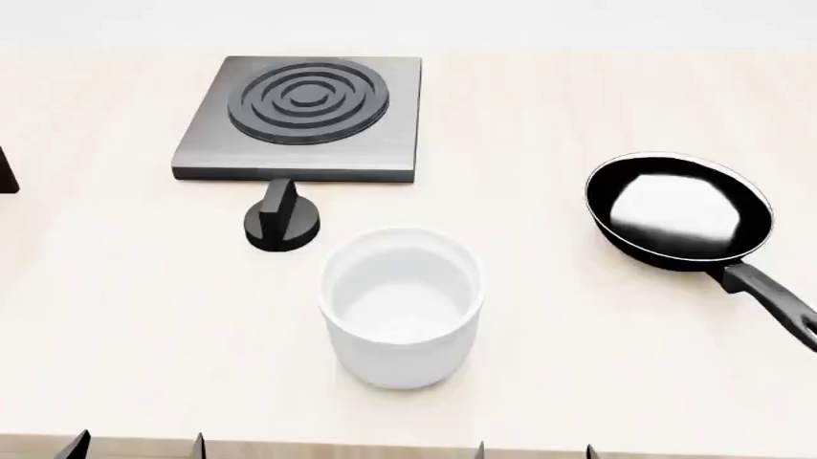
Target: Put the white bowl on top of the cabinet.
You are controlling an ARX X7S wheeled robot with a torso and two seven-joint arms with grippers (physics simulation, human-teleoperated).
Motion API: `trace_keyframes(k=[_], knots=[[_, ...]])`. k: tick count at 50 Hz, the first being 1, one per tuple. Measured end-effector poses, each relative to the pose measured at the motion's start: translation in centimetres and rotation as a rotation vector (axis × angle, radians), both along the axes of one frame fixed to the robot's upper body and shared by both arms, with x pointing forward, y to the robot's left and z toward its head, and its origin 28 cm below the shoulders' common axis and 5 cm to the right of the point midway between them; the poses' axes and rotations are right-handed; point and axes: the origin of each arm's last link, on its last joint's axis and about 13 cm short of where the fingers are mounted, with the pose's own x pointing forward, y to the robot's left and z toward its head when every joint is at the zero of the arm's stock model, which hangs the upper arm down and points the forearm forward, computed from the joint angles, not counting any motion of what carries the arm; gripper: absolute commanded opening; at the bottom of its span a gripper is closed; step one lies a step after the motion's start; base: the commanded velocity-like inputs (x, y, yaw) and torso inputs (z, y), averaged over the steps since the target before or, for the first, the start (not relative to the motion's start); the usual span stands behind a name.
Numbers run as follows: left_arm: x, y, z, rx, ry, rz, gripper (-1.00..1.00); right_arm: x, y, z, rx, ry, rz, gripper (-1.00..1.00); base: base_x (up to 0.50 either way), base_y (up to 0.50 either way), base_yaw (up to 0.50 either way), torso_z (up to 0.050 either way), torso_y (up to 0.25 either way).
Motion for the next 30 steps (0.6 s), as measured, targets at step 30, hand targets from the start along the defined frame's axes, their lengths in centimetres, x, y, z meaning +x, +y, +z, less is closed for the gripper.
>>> trace_keyframes(k=[30], knots=[[-1.6, 0.6, 2.2, 0.007, -0.103, 0.099, 1.00, -0.9, 0.2, 2.1, 0.052, -0.058, -0.005, 1.00, 0.00, 0.00, 0.00, 0.000, 0.000]])
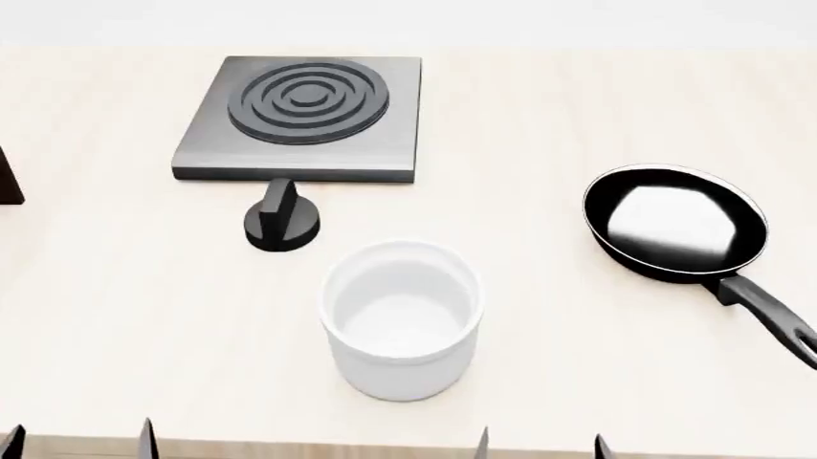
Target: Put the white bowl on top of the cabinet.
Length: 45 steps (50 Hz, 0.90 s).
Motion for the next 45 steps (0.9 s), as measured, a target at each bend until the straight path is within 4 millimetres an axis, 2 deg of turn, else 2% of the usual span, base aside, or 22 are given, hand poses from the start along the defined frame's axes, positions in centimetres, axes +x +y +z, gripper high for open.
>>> trace_keyframes(k=[11, 17, 33, 45], knots=[[-1.2, 1.0, 1.8, 0.034, -0.079, 0.077, 1.00, -0.7, 0.3, 2.3, 0.043, -0.065, 0.029, 1.00, 0.00, 0.00, 0.00, 0.000, 0.000], [-2.1, 1.9, 2.4, 0.019, -0.131, 0.183, 1.00, -1.0, 0.5, 3.3, 0.064, -0.097, 0.042, 1.00, 0.00, 0.00, 0.00, 0.000, 0.000], [-7.1, 5.2, 2.6, -0.134, -0.293, 0.714, 1.00, -1.4, 0.8, 4.4, 0.099, -0.136, 0.037, 1.00, 0.00, 0.00, 0.00, 0.000, 0.000], [-9.7, 6.4, 2.4, -0.172, -0.345, 0.950, 1.00, -2.0, 0.6, 6.4, 0.116, -0.183, -0.009, 1.00, 0.00, 0.00, 0.00, 0.000, 0.000]])
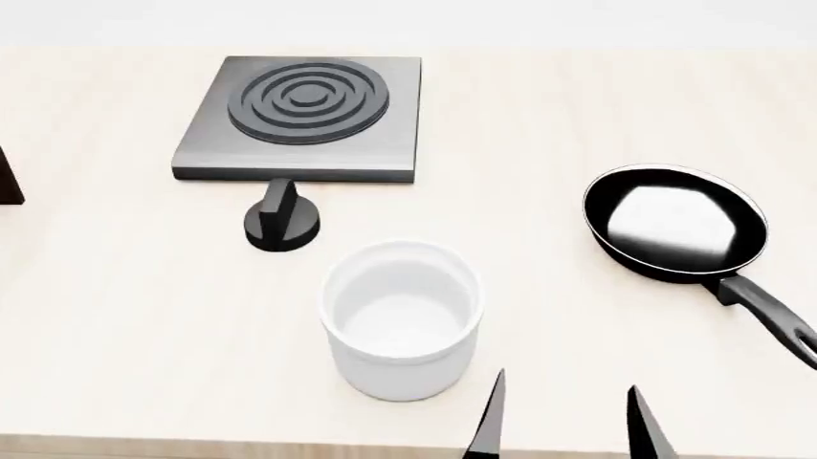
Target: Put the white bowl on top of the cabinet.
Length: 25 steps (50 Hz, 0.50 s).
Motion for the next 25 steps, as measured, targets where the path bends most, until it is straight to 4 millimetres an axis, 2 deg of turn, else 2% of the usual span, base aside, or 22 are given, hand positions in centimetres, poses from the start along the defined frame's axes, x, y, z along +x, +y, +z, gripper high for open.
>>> trace_keyframes(k=[9, 25], knots=[[-0.7, 0.3, -0.2, -0.028, -0.011, 0.078, 1.00, -0.8, 0.0, 1.7, -0.009, -0.049, -0.034, 1.00, 0.00, 0.47, 0.00, 0.000, 0.000], [-1.2, 0.5, -0.4, -0.063, -0.020, 0.148, 1.00, -1.3, 0.2, 2.5, -0.021, -0.078, -0.040, 1.00, 0.00, 0.50, 0.00, 0.000, 0.000]])
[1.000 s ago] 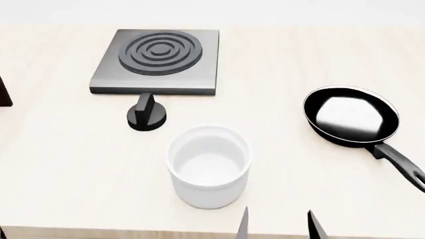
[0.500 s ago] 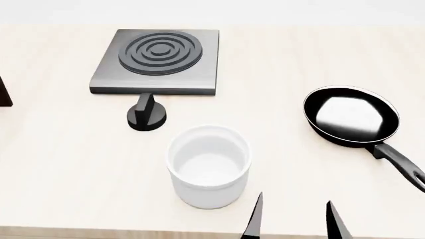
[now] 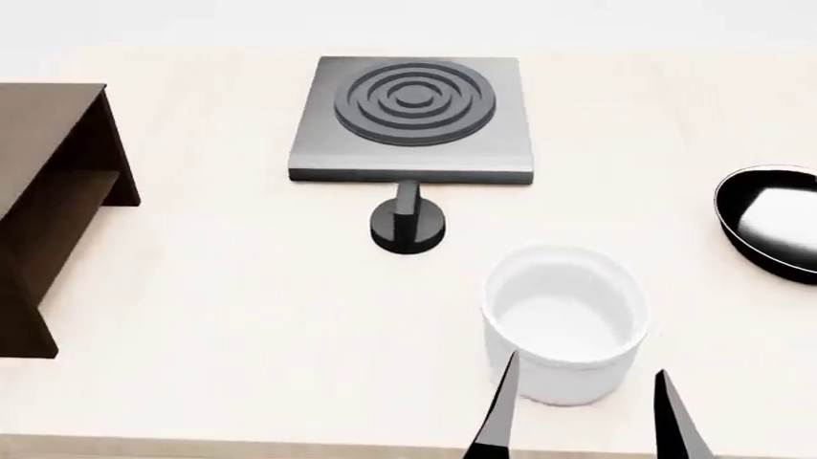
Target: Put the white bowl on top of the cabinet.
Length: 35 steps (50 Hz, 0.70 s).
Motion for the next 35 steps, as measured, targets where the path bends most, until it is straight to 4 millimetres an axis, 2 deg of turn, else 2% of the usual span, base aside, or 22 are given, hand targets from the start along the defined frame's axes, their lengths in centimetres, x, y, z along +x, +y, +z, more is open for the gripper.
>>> trace_keyframes(k=[18, 35], knots=[[-0.07, 0.04, -0.11, -0.011, -0.005, 0.007, 1.00, -0.18, 0.07, 0.26, 0.010, -0.009, 0.010, 1.00, 0.00, 0.49, 0.00, 0.000, 0.000], [-0.09, 0.07, -0.11, -0.014, -0.009, 0.005, 1.00, -0.29, 0.06, 0.63, 0.030, -0.019, -0.004, 1.00, 0.00, 0.01, 0.00, 0.000, 0.000]])
